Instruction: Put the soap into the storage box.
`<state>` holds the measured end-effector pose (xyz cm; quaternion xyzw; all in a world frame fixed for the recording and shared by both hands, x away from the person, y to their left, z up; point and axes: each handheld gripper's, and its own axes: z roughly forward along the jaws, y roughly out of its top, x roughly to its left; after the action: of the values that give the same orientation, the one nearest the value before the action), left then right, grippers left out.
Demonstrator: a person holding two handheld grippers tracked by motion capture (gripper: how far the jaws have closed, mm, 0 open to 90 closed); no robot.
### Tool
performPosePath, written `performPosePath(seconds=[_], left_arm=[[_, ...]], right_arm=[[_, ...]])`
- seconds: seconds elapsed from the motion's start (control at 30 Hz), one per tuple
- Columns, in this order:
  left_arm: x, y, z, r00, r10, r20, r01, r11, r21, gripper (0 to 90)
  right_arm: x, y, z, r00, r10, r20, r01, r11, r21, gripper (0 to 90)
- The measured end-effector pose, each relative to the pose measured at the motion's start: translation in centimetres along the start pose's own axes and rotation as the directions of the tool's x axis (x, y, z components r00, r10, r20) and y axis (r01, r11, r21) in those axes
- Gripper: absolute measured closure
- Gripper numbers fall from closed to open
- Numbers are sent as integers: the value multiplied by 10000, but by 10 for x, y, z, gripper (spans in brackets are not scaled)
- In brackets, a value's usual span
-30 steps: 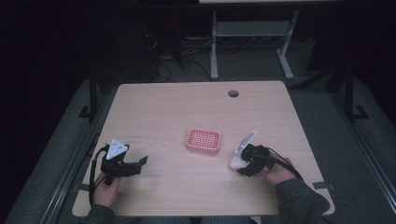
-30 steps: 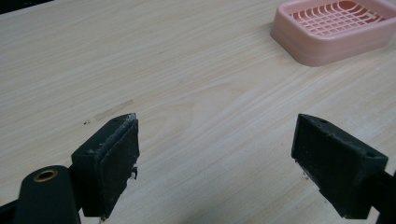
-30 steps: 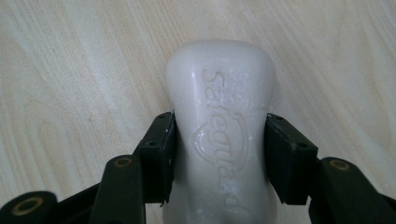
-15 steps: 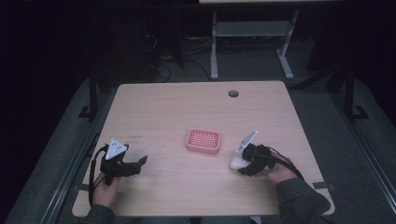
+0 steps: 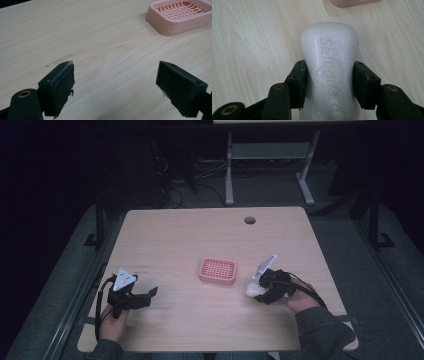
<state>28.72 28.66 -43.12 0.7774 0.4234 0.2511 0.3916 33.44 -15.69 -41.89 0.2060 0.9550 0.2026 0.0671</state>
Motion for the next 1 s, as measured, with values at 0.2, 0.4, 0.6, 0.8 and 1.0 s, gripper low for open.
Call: performPosePath(seconds=[0.2,0.4,0.6,0.8,1.0], left_arm=[[0,0,0,10000,-33,-10,33,10000,-17,146],[0,0,0,10000,-16,-22,16,10000,-1,147],[0,0,0,10000,-62,-20,62,10000,-17,147],[0,0,0,10000,-51,-18,51,10000,2,147],[0,0,1,10000,4,-8,-4,10000,35,147]], right_arm=[[-2,11,-8,9999,-147,62,148,9996,-238,486],[-4,25,-13,9993,-357,119,361,9988,-318,486],[-7,38,-14,9983,-566,113,569,9980,-291,486],[-11,46,-12,9979,-643,107,645,9977,-224,486],[-15,55,-8,9981,-623,6,623,9978,-210,486]])
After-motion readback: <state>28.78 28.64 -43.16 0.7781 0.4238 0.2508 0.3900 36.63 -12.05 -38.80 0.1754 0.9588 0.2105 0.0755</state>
